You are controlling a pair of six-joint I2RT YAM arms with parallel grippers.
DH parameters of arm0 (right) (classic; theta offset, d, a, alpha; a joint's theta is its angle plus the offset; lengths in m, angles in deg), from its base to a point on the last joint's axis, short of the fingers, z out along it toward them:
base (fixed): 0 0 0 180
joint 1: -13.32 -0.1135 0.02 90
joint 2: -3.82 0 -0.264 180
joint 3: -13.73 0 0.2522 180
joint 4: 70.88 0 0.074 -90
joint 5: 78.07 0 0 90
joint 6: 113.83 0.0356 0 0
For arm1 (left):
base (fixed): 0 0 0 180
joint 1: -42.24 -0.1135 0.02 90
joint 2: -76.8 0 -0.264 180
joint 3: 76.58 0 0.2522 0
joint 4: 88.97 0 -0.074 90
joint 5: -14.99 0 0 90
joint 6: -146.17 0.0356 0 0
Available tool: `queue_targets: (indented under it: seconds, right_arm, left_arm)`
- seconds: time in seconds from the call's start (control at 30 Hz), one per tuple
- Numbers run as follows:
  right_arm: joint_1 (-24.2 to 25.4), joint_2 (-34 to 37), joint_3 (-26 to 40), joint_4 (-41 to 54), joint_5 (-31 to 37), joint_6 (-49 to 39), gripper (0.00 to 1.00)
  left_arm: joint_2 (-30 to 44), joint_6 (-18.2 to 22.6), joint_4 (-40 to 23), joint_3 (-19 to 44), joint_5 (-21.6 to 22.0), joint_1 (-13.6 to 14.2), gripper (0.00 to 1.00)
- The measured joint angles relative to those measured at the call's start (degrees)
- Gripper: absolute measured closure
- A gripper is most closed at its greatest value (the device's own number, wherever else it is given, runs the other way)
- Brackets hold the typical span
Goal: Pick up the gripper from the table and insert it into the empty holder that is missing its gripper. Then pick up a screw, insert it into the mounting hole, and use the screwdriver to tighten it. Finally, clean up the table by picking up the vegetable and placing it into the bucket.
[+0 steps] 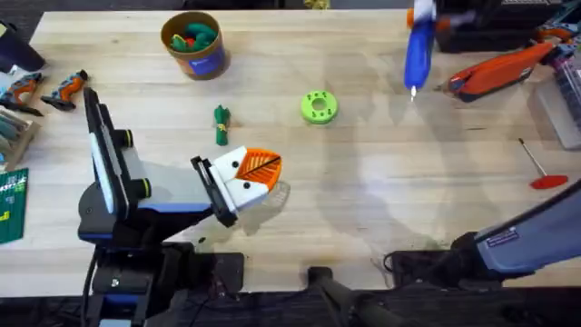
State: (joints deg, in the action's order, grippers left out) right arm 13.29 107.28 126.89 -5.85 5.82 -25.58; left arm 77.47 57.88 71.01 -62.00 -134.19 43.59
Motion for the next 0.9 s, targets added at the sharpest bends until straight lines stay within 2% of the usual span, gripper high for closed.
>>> queue_targets:
  seconds: [0.3, 0.33, 0.37, 0.47, 0.77, 0.9]
  right_arm:
    - [-6.4, 0.0, 19.8, -0.8, -1.8, 2.6, 0.975]
    - [-8.8, 0.0, 24.3, -2.5, -2.1, 3.9, 0.975]
    - [-9.7, 0.0, 25.5, -3.1, -2.3, 4.3, 0.975]
    - [-12.4, -0.4, 27.4, -4.8, -3.7, 4.8, 0.975]
    - [-22.3, -2.4, 27.7, -10.8, -6.4, 7.7, 0.975]
    - [-25.2, -2.4, 27.7, -11.0, -6.9, 8.0, 0.975]
  left_arm:
    - [0.0, 0.0, 0.0, 0.0, 0.0, 0.0, 0.996]
    - [0.0, 0.0, 0.0, 0.0, 0.0, 0.0, 0.996]
    - [0.0, 0.0, 0.0, 0.0, 0.0, 0.0, 0.996]
    - [0.0, 0.0, 0.0, 0.0, 0.0, 0.0, 0.996]
    - [0.0, 0.0, 0.0, 0.0, 0.0, 0.0, 0.996]
    - [0.0, 0.0, 0.0, 0.0, 0.0, 0.0, 0.996]
